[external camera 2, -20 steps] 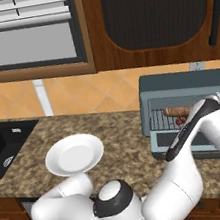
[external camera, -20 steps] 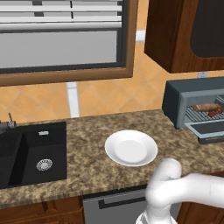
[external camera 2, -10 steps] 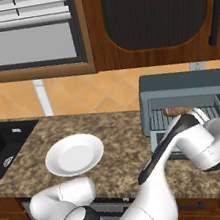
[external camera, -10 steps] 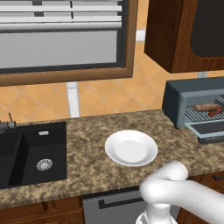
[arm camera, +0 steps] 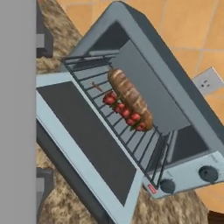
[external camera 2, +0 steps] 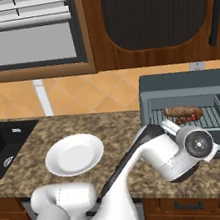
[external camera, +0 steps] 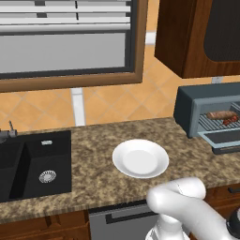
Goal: Pick up the kebab skewer and baguette bread, and place them inside the toaster oven. Close the toaster oven door and start by setting the timer.
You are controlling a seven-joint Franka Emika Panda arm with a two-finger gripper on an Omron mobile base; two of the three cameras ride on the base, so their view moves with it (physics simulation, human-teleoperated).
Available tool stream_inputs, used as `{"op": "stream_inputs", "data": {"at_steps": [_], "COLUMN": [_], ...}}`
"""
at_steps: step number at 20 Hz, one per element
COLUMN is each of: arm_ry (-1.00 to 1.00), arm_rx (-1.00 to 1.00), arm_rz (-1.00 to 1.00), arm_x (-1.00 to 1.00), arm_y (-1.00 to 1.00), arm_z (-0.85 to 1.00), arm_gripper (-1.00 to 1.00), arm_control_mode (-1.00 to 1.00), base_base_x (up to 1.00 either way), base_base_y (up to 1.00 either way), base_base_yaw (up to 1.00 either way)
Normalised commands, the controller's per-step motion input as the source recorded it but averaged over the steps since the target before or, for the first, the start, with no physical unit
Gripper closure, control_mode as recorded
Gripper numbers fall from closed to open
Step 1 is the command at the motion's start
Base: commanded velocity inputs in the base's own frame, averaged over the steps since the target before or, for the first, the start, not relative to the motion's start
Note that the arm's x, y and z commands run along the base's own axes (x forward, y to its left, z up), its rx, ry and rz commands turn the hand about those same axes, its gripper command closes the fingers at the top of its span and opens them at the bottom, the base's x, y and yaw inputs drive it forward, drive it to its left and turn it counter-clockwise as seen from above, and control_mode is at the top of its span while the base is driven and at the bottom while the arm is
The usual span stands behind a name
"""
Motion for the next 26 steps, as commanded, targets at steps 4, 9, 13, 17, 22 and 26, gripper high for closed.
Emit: {"op": "stream_inputs", "data": {"at_steps": [4, 9, 13, 17, 22, 26], "arm_ry": [-0.02, -0.06, -0.07, -0.09, -0.08, -0.06], "arm_rx": [-0.16, -0.19, -0.20, -0.22, -0.21, -0.14], "arm_rz": [0.18, 0.14, 0.08, 0.03, 0.00, 0.00], "arm_x": [0.00, -0.01, -0.06, -0.02, 0.00, 0.00], "arm_y": [0.14, 0.12, 0.00, 0.00, 0.00, 0.00], "arm_z": [0.16, 0.01, 0.00, 0.00, 0.00, 0.00], "arm_gripper": [-1.00, -1.00, -1.00, -1.00, -1.00, -1.00], "arm_control_mode": [-1.00, -1.00, -1.00, -1.00, -1.00, -1.00], "base_base_x": [0.00, 0.00, 0.00, 0.00, 0.00, 0.00], "base_base_y": [0.00, 0.00, 0.00, 0.00, 0.00, 0.00], "base_base_yaw": [0.00, 0.00, 0.00, 0.00, 0.00, 0.00]}}
